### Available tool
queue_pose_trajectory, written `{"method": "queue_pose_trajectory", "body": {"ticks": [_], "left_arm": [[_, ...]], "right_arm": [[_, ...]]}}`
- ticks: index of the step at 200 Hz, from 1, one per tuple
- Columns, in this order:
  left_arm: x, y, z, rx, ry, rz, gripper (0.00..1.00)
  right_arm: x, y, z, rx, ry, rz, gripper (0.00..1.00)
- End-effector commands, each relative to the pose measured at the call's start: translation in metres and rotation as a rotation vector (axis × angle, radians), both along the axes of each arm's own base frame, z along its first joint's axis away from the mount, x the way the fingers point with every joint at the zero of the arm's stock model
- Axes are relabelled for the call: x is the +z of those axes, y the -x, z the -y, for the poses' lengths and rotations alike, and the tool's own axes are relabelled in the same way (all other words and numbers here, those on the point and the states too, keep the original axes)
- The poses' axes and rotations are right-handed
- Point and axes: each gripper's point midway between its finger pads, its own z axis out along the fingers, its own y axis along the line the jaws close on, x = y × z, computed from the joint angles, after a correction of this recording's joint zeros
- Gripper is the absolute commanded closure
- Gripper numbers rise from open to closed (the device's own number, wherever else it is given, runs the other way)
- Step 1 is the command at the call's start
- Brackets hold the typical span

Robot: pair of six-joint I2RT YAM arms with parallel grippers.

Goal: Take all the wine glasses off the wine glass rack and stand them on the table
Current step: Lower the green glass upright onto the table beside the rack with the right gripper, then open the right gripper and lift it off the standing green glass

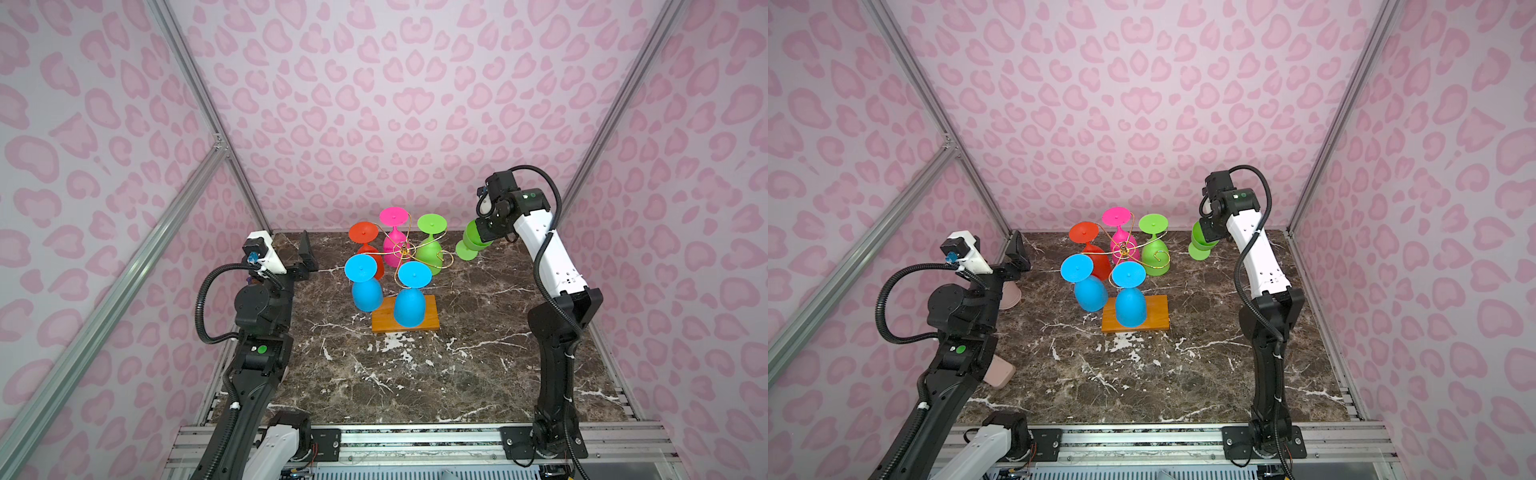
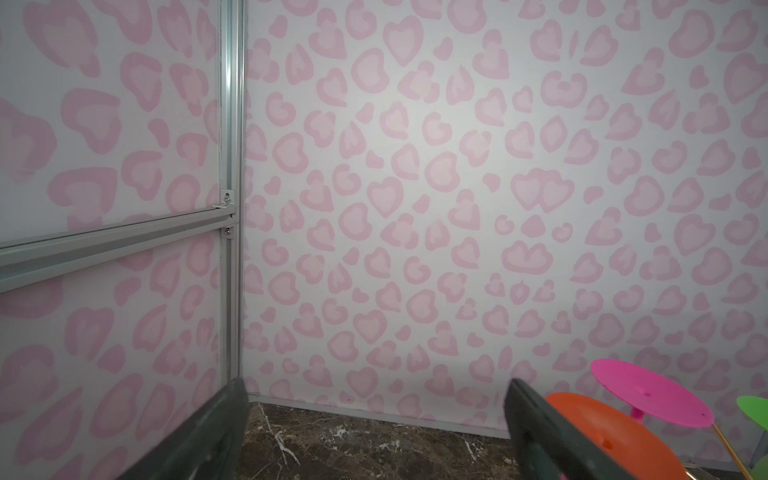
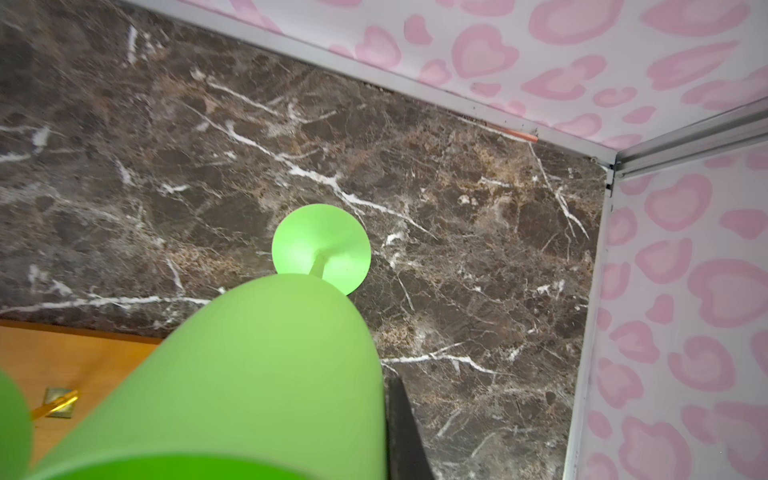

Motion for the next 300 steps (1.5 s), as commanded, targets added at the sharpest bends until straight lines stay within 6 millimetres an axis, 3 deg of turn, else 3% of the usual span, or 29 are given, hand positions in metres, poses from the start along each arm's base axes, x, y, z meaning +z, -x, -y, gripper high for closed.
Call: {"method": "queue_pose_trajectory", "body": {"ticks": [1, 73, 94, 102, 163, 200, 224, 256, 298, 300], "left_arm": [[0.003, 0.001, 0.002, -0.017, 0.002, 0.013, 0.03], [0.003, 0.003, 0.006, -0.045, -0.004, 0.012, 0.03], [0.002, 0.002, 0.006, -0.044, -0.003, 0.008, 0.03], [0.002, 0.002, 0.006, -0.046, -0.003, 0.007, 0.03], [0.001, 0.002, 0.006, -0.048, -0.005, 0.003, 0.03], [0.001, 0.002, 0.007, -0.053, -0.003, 0.001, 0.03], [0.000, 0.001, 0.007, -0.057, -0.002, 0.000, 0.03], [-0.001, 0.000, 0.008, -0.057, -0.001, -0.004, 0.03], [-0.002, 0.000, 0.007, -0.055, 0.002, -0.008, 0.03], [-0.002, 0.000, 0.007, -0.054, 0.002, -0.008, 0.03]], "right_arm": [[-0.018, 0.002, 0.002, 0.007, 0.034, -0.052, 1.00], [-0.058, -0.001, -0.006, 0.023, 0.023, -0.148, 1.00], [-0.061, 0.001, -0.008, 0.027, 0.018, -0.159, 1.00], [-0.075, -0.001, -0.008, 0.028, 0.025, -0.187, 1.00], [-0.094, 0.000, -0.013, 0.028, 0.007, -0.234, 0.99], [-0.093, 0.000, -0.011, 0.023, 0.007, -0.231, 0.94], [-0.092, -0.001, -0.011, 0.020, 0.006, -0.227, 0.82], [-0.083, -0.003, -0.014, 0.021, -0.018, -0.204, 0.77], [-0.053, -0.008, -0.015, 0.010, -0.110, -0.132, 0.71], [-0.042, -0.007, -0.015, 0.012, -0.122, -0.110, 0.70]]}}
